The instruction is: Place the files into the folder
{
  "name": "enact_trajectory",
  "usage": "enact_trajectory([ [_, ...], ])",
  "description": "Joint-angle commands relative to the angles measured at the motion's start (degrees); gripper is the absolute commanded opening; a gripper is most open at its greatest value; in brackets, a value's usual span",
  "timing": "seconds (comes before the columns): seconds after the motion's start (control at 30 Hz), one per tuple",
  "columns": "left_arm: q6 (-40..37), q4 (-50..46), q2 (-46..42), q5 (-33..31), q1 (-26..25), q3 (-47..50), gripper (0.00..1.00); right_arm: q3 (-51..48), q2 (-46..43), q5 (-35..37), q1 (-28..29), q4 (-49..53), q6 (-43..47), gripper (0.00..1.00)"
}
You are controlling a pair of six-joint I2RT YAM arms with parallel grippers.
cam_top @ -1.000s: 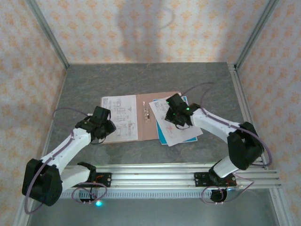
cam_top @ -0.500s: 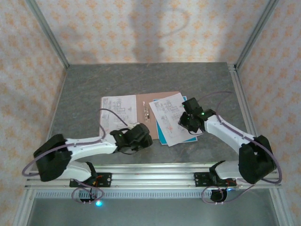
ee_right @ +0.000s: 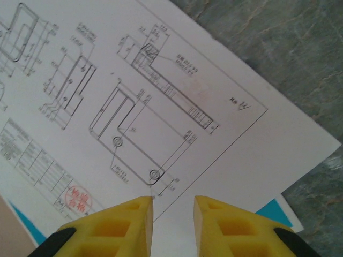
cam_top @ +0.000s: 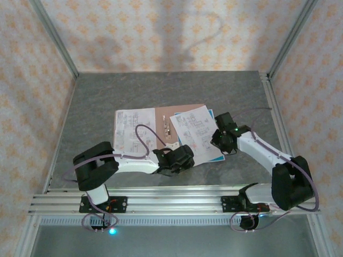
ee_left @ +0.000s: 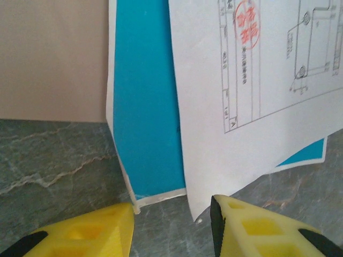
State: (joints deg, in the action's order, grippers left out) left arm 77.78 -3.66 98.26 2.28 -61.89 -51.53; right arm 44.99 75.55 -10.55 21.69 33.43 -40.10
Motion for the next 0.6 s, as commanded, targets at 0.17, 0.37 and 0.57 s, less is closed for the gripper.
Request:
enact_trajectory([
  [0.17, 0.9, -5.3, -0.5, -5.8, -0.4, -1.0, 0.37, -1.4, 0.7, -0.5, -0.6, -0.5, 0.8, 0.26],
  [0.37, 2.0, -5.3, 0.8, -6.4, -0.4, -0.3, 0.28, -0.8, -1.5, -0.1, -0.6, 0.6, 0.8, 0.26],
  [0.57, 1.1, -2.9, 2.4, -6.3, -0.3, -1.8, 0.0, -0.8, -1.9, -0.4, -0.5, 0.7, 0.7, 0.26],
])
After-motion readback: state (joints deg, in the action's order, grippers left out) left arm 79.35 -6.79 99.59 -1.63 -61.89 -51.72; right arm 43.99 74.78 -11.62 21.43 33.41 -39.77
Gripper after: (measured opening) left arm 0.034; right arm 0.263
